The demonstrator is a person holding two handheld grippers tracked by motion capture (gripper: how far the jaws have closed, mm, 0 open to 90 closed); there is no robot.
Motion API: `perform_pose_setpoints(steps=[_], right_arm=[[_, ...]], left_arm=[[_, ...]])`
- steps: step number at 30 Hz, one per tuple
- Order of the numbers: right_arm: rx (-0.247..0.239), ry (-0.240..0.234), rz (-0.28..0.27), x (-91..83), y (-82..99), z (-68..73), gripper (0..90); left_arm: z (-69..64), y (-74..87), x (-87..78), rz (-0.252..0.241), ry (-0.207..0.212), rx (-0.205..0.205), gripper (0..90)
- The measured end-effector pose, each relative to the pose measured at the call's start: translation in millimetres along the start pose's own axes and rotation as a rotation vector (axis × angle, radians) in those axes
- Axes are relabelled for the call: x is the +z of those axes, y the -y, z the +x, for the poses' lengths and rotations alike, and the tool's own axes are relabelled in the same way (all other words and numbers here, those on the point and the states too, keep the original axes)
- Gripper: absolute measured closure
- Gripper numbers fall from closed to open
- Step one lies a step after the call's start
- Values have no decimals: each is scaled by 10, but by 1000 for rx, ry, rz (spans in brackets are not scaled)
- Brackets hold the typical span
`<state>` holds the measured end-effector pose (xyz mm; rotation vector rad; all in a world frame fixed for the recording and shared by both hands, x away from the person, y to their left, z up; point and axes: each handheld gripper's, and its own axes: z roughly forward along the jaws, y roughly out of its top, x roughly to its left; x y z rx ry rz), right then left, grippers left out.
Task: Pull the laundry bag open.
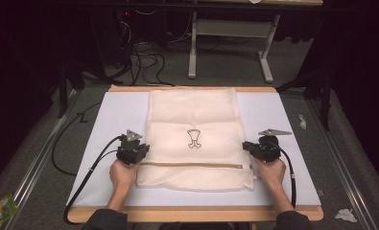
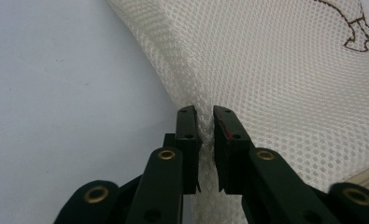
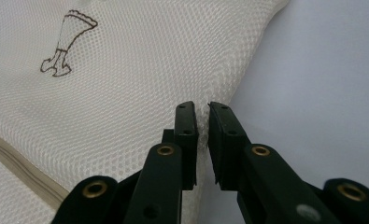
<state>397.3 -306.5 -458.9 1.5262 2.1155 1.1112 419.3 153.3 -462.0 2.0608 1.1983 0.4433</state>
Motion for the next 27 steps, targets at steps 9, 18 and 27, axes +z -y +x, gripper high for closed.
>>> perform_pose_setpoints(steps=[9, 18, 27], right_arm=[[3, 30, -28, -92, 37, -13, 664], [8, 48, -60, -195, 116, 17, 540], [-7, 37, -37, -231, 217, 85, 479]], left_arm=[[-73, 53, -7, -12, -34, 37, 705], [-149, 60, -170, -59, -70, 75, 556], [-344, 96, -257, -89, 8, 98, 518]])
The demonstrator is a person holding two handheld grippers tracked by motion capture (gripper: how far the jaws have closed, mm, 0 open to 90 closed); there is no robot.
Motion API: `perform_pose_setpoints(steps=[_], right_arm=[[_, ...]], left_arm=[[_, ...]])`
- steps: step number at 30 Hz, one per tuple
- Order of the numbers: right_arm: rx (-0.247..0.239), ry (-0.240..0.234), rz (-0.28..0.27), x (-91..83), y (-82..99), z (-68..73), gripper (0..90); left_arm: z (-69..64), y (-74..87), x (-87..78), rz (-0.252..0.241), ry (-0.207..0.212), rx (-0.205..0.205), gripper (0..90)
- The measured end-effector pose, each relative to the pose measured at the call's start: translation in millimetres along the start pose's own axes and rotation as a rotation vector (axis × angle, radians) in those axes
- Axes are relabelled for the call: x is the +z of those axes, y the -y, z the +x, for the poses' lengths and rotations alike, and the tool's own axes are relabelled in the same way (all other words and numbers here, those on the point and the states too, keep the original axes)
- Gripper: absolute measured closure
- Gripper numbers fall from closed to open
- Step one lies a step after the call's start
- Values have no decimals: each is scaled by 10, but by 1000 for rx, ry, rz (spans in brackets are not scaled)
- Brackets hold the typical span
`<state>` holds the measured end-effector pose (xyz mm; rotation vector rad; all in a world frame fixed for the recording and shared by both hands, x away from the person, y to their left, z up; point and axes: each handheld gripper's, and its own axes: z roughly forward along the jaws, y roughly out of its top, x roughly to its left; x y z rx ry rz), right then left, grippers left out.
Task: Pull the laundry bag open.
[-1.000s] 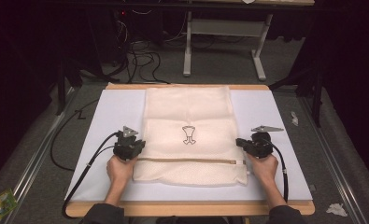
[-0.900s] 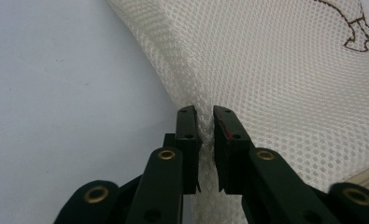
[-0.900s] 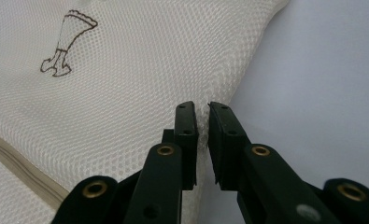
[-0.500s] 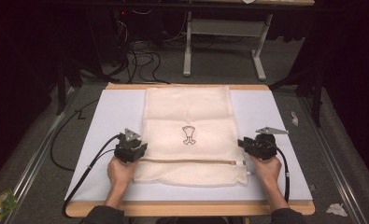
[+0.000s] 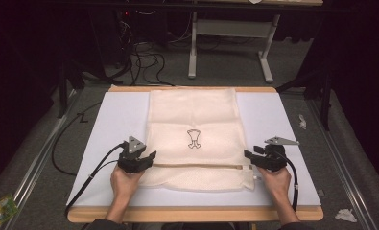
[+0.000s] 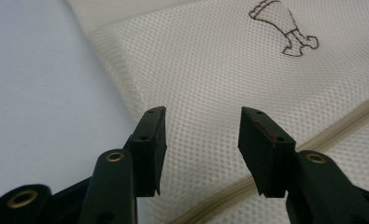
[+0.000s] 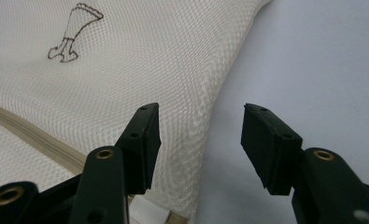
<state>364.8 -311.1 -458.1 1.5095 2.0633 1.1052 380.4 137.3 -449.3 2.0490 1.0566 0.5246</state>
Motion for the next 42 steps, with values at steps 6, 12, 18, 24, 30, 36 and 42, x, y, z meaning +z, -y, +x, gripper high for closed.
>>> perform_pose_setpoints(steps=[6, 12, 18, 24, 30, 36, 42], right_arm=[[2, -12, 22, 67, 52, 60, 461], [14, -19, 49, 100, 79, 102, 454], [35, -11, 60, 151, 97, 98, 470], [10, 5, 94, 168, 102, 120, 576], [-82, 48, 125, 174, 87, 191, 765], [-107, -10, 119, 170, 96, 185, 879], [-81, -62, 78, 91, 92, 153, 884]], left_arm=[[-172, -31, 58, -4, 59, 17, 507], [-288, -52, 120, 10, 78, 34, 500], [-387, -94, 224, 19, 98, 48, 491], [-475, -124, 322, 25, 125, 36, 489], [-564, -172, 407, 37, 152, 37, 480], [-662, -232, 492, 49, 176, 47, 469], [-800, -326, 528, 50, 214, 61, 458]])
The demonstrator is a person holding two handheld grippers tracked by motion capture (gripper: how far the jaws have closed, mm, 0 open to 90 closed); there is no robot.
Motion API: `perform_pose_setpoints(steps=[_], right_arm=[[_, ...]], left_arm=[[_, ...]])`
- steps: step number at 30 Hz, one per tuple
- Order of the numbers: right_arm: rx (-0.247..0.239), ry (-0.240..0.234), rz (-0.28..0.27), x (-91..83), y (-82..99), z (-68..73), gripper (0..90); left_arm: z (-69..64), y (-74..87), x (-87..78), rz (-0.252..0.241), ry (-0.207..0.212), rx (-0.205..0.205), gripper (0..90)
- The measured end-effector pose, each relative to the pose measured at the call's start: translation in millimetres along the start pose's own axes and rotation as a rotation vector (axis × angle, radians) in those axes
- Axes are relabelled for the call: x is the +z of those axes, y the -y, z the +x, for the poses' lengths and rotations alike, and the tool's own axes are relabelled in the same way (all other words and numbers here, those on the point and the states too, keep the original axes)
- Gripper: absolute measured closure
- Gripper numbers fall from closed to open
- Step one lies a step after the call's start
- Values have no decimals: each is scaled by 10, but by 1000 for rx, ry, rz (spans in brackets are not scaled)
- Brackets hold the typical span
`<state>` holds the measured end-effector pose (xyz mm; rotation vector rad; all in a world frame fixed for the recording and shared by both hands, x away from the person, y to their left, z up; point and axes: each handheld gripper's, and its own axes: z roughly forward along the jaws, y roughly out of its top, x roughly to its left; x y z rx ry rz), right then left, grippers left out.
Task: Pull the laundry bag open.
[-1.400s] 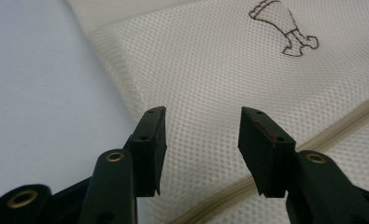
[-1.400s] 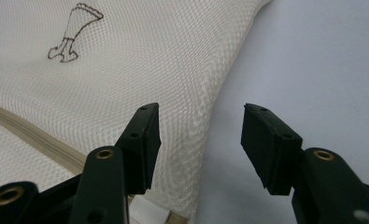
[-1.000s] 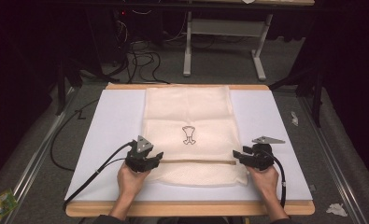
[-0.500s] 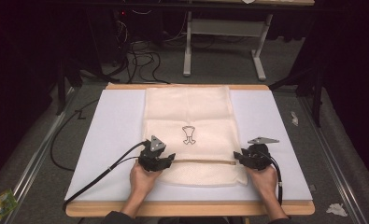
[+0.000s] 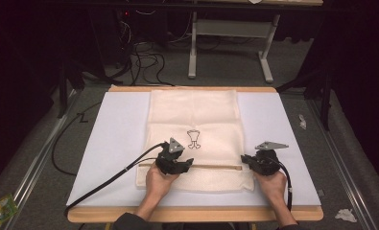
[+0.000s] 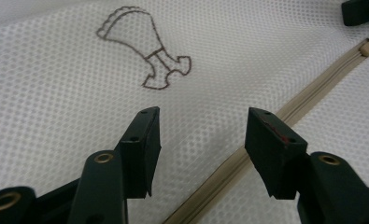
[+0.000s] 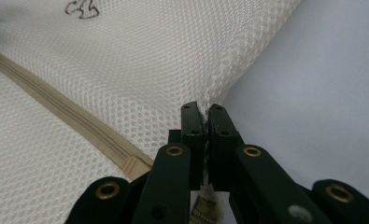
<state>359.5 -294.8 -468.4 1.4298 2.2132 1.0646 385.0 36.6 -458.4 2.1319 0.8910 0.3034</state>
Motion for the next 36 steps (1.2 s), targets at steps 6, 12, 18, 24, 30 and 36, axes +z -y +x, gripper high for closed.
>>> perform_pose_setpoints(steps=[6, 12, 18, 24, 30, 36], right_arm=[[12, -34, -3, -54, -24, 3, 886], [27, -54, -24, -91, -46, -14, 886], [18, -62, -34, -121, -97, -5, 886], [20, -70, -40, -148, -115, -9, 886], [26, -78, -48, -151, -118, -22, 886], [32, -96, -63, -181, -143, -24, 886]], left_arm=[[-190, -126, 72, -2, 40, 37, 473], [-284, -167, 108, 1, 74, 41, 488], [-352, -220, 129, -15, 115, 39, 463], [-462, -242, 203, 12, 151, 51, 466], [-558, -270, 294, 18, 194, 41, 479], [-690, -356, 310, 39, 181, 90, 514]])
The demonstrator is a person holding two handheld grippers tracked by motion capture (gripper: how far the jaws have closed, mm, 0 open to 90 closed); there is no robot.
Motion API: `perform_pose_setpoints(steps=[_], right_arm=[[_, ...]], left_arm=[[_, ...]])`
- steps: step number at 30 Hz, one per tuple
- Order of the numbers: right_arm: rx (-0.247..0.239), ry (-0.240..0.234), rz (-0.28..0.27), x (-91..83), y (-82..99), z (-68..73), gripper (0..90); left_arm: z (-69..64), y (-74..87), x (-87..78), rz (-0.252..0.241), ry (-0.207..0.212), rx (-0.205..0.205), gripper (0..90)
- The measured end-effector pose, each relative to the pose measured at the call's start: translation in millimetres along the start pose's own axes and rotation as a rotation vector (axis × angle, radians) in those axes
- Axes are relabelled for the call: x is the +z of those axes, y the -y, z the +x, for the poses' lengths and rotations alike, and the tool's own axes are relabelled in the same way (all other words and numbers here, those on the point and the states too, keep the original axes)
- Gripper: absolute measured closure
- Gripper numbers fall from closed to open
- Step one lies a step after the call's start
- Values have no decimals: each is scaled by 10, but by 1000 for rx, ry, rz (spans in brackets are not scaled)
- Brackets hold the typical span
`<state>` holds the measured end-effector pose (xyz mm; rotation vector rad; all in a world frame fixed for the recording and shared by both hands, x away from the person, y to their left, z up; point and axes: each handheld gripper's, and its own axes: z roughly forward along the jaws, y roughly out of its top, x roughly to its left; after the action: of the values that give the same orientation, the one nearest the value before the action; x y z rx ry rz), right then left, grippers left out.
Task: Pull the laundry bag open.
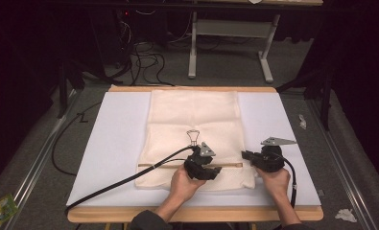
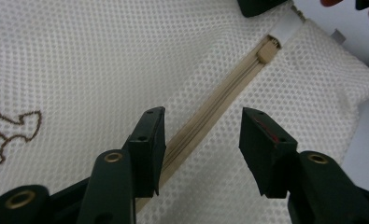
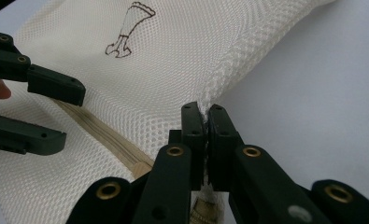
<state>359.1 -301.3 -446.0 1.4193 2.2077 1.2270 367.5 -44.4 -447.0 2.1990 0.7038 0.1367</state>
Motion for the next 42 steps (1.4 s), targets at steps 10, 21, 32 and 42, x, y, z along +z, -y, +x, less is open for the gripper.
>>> perform_pose_setpoints(steps=[10, 21, 32, 42], right_arm=[[-1, -13, -6, -15, -9, 22, 887], [-15, -34, -12, 44, -75, 137, 888], [-20, -60, -21, 24, -98, 228, 888], [-35, -73, -23, 41, -119, 301, 888]], left_arm=[[-180, -137, 167, -11, 52, 13, 577], [-214, -129, 194, -23, 53, 30, 638], [-241, -90, 275, -29, 66, 27, 647], [-225, -75, 315, -35, 91, 22, 680]])
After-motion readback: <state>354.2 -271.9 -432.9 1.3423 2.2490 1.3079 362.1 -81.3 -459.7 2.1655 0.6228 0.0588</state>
